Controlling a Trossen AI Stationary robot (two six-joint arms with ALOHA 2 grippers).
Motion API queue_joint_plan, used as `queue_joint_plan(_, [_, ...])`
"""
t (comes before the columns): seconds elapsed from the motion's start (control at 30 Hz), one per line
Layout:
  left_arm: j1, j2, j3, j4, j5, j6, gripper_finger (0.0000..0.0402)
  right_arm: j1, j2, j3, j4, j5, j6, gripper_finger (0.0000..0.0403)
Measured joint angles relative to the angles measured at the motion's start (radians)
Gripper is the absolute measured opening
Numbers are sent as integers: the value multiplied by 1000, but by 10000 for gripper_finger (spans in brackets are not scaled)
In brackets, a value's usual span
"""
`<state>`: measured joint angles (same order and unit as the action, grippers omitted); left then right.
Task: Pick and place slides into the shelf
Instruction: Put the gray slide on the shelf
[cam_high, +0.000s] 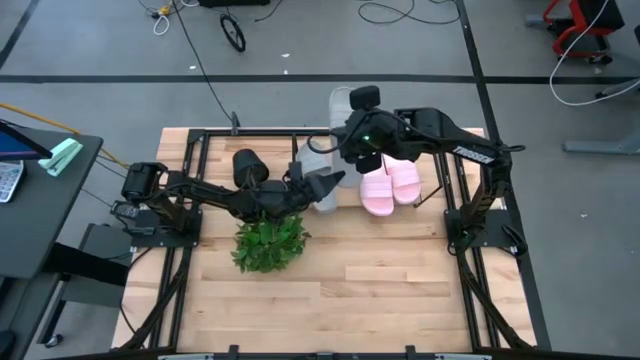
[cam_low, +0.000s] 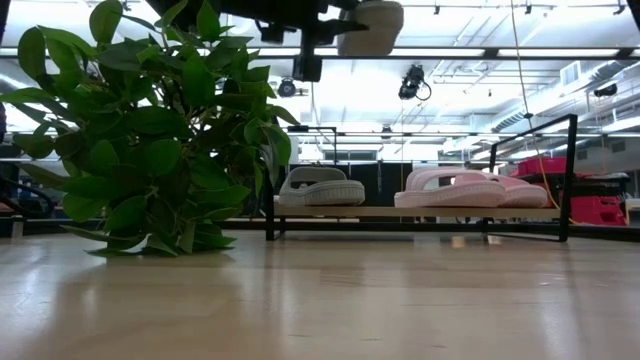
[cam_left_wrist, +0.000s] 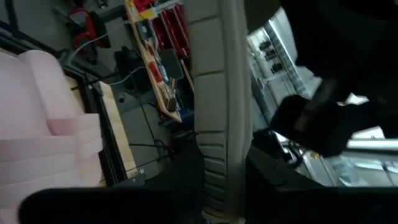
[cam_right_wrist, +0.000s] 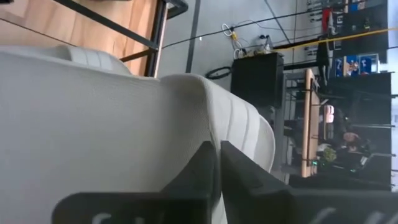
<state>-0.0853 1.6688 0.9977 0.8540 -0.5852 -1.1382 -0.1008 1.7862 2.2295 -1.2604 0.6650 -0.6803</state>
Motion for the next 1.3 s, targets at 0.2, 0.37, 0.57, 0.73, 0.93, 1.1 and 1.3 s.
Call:
queue_joint_plan(0.2, [-1,-1,0,15,76,61,144,-26,0,0,-25,-44,12,8])
queue_joint_plan(0.37, [-1,-1,0,14,135,113,184,-63,0,0,-48,-118,30,7])
queue_joint_plan(0.57, [-3,-1,0,12,200,144,209,-114,-1,0,-63,-224,48,7])
queue_joint_plan(0.73, [-26,-1,0,9,256,195,215,-166,-1,0,-64,-226,44,7])
queue_joint_plan(0.93, [-49,-1,0,9,255,227,206,-202,-2,0,-77,-281,51,7])
queue_joint_plan(1.1, [-48,-20,-1,13,296,292,200,-207,-2,-1,-69,-326,84,7])
queue_joint_plan(1.3, [-56,-93,-8,-13,307,400,192,-193,-3,-73,-5,-344,95,7])
